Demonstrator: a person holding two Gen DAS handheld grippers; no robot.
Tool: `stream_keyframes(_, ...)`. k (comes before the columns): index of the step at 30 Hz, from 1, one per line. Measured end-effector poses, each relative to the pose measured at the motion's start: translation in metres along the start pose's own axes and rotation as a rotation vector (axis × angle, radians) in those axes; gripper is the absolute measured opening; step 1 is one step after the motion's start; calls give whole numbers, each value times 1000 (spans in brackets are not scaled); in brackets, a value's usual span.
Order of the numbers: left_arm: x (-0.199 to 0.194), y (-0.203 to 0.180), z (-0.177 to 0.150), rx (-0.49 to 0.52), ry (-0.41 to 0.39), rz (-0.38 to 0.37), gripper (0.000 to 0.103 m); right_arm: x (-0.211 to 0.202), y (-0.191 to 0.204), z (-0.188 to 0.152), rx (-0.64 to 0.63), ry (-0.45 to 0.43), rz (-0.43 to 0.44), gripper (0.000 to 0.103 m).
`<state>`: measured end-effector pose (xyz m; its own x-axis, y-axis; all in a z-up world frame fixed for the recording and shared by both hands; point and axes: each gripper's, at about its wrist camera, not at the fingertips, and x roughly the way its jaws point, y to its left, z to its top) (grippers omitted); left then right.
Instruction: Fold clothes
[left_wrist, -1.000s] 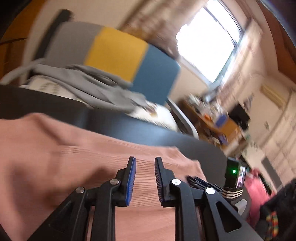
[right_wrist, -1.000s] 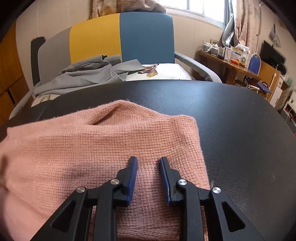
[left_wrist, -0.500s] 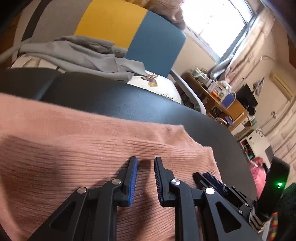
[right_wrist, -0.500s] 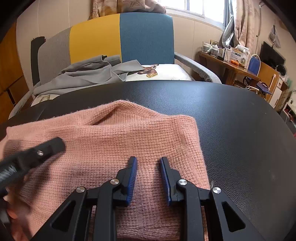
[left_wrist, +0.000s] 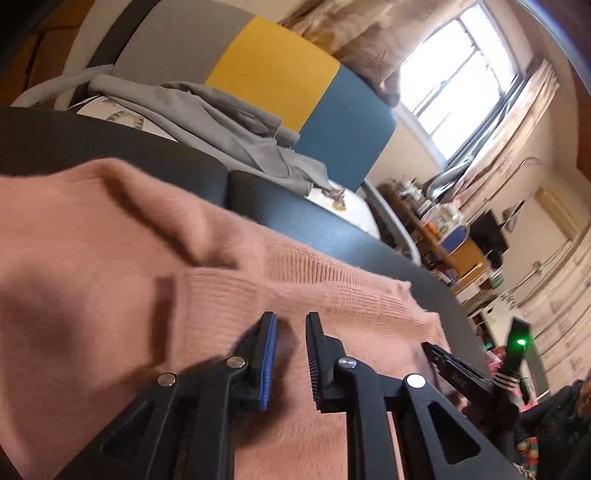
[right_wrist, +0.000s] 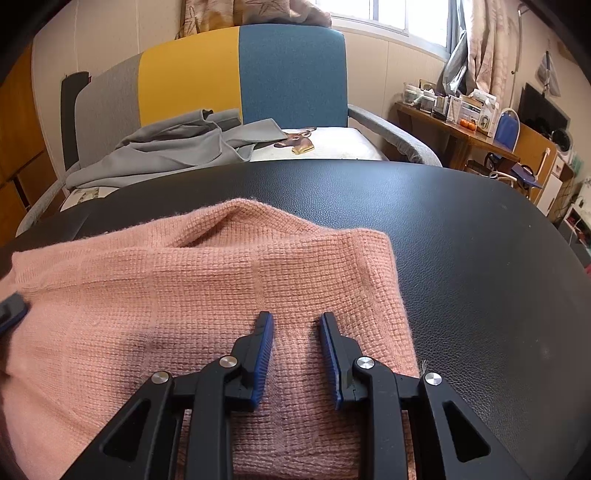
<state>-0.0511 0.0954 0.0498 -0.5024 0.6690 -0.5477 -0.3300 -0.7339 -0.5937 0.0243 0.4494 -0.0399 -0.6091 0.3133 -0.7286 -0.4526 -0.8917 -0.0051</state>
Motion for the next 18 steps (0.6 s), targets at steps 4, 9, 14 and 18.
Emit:
stream_keyframes(4, -14, 18, -4, -89, -42, 0, 20, 0, 1, 0, -7, 0, -8, 27)
stream_keyframes(9, -12, 13, -6, -60, -32, 31, 20, -1, 2, 0, -8, 0, -11, 27)
stream_keyframes(14, -10, 11, -8, -41, -31, 47, 20, -2, -1, 0, 7, -3, 6, 27)
stream_keyframes(18, -11, 10, -9, -35, -36, 52, 20, -3, -7, -1, 40, -7, 42, 28)
